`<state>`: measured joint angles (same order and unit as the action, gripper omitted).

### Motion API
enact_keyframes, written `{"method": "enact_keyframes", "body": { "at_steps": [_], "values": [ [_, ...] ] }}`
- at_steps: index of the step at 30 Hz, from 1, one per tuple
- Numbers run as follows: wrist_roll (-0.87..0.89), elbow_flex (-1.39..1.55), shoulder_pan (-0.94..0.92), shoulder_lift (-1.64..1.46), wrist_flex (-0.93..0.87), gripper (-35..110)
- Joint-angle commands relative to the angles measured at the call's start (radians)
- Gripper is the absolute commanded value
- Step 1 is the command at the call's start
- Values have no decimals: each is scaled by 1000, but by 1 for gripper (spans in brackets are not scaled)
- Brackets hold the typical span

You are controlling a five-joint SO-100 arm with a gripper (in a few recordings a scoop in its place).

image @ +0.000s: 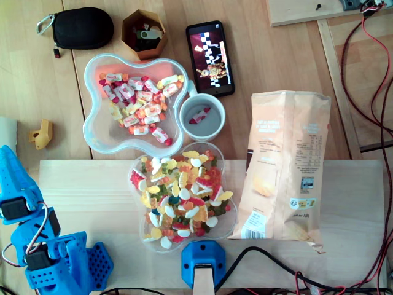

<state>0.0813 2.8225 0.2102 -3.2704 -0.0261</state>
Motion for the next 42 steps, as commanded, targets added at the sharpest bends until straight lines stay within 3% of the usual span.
{"method": "enact_keyframes", "body": {
  "at_steps": [1,34,42],
  "values": [
    [-2,94,28,-52,2,8],
    [11,94,18,-52,6,8],
    [15,-18,29,-52,8,8]
  ]
}}
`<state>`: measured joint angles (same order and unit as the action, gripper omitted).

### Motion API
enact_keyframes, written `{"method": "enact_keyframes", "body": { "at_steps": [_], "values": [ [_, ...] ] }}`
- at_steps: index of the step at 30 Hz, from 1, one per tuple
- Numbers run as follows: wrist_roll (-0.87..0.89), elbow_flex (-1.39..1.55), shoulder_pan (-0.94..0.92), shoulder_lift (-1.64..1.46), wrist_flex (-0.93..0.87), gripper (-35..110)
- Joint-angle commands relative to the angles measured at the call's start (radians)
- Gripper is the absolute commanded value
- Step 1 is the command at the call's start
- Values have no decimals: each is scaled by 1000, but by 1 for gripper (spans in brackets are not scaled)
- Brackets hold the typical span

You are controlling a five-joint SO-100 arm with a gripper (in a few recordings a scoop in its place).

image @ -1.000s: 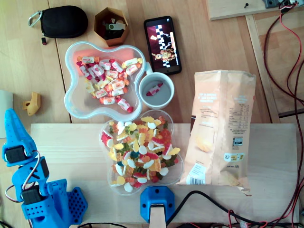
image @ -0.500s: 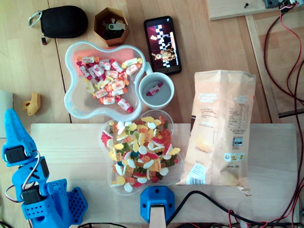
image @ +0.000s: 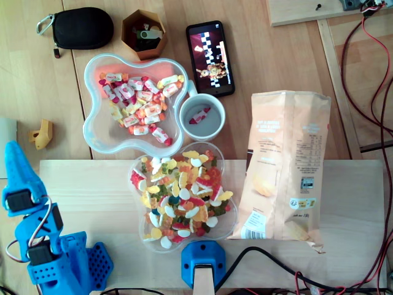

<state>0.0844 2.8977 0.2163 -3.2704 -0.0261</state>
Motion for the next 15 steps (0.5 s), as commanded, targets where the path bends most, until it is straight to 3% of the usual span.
{"method": "enact_keyframes", "body": {
  "at_steps": [1,6,15],
  "values": [
    [12,-126,23,-48,2,8],
    [14,-281,23,5,-58,7],
    [15,-758,25,328,-368,8]
  ]
}}
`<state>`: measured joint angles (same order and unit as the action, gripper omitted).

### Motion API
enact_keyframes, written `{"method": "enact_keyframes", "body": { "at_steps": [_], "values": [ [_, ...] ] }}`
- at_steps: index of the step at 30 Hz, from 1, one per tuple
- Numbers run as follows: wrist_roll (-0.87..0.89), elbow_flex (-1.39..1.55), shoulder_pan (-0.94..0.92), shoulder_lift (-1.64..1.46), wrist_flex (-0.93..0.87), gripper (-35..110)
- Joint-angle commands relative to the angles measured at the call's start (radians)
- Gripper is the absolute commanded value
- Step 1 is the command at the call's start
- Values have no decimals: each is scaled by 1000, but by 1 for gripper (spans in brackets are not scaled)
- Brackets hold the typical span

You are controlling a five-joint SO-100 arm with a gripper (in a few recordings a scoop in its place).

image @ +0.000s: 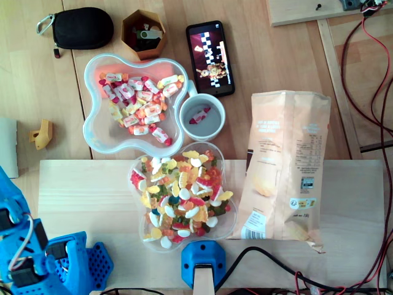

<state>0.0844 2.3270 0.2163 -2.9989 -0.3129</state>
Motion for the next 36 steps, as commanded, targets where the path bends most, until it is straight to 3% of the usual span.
{"method": "enact_keyframes", "body": {
  "at_steps": [1,9,18,29,36],
  "values": [
    [15,-249,25,98,-127,8],
    [15,-638,8,337,-557,8],
    [9,-692,-140,371,-950,7],
    [11,-351,-198,353,-1019,8],
    [15,-356,-225,387,-1029,8]
  ]
}}
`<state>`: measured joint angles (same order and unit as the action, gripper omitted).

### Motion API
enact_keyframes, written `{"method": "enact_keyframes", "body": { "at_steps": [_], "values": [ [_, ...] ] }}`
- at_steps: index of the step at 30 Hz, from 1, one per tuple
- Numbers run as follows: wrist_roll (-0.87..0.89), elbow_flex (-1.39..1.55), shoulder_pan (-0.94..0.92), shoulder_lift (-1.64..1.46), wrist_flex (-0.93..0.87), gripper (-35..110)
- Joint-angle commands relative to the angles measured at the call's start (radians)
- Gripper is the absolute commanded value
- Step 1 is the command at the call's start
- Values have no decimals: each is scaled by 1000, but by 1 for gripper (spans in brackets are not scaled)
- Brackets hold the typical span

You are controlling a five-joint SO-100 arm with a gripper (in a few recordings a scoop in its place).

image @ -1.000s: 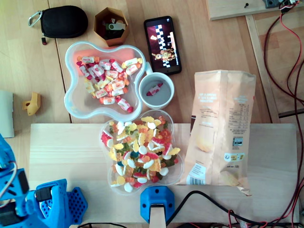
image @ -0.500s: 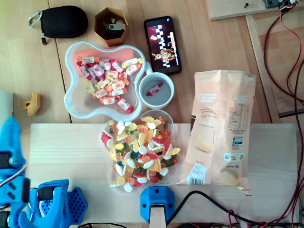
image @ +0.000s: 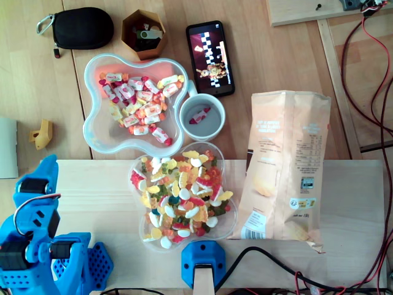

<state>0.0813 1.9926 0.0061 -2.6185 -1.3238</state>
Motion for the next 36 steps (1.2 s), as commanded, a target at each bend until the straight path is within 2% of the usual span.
{"method": "enact_keyframes", "body": {
  "at_steps": [1,11,20,29,36],
  "values": [
    [18,-31,-44,21,-28,8],
    [20,-26,-310,284,-29,8],
    [35,-84,-486,344,-29,8],
    [114,-91,-523,545,-11,8],
    [146,-256,-509,686,-9,9]
  ]
}}
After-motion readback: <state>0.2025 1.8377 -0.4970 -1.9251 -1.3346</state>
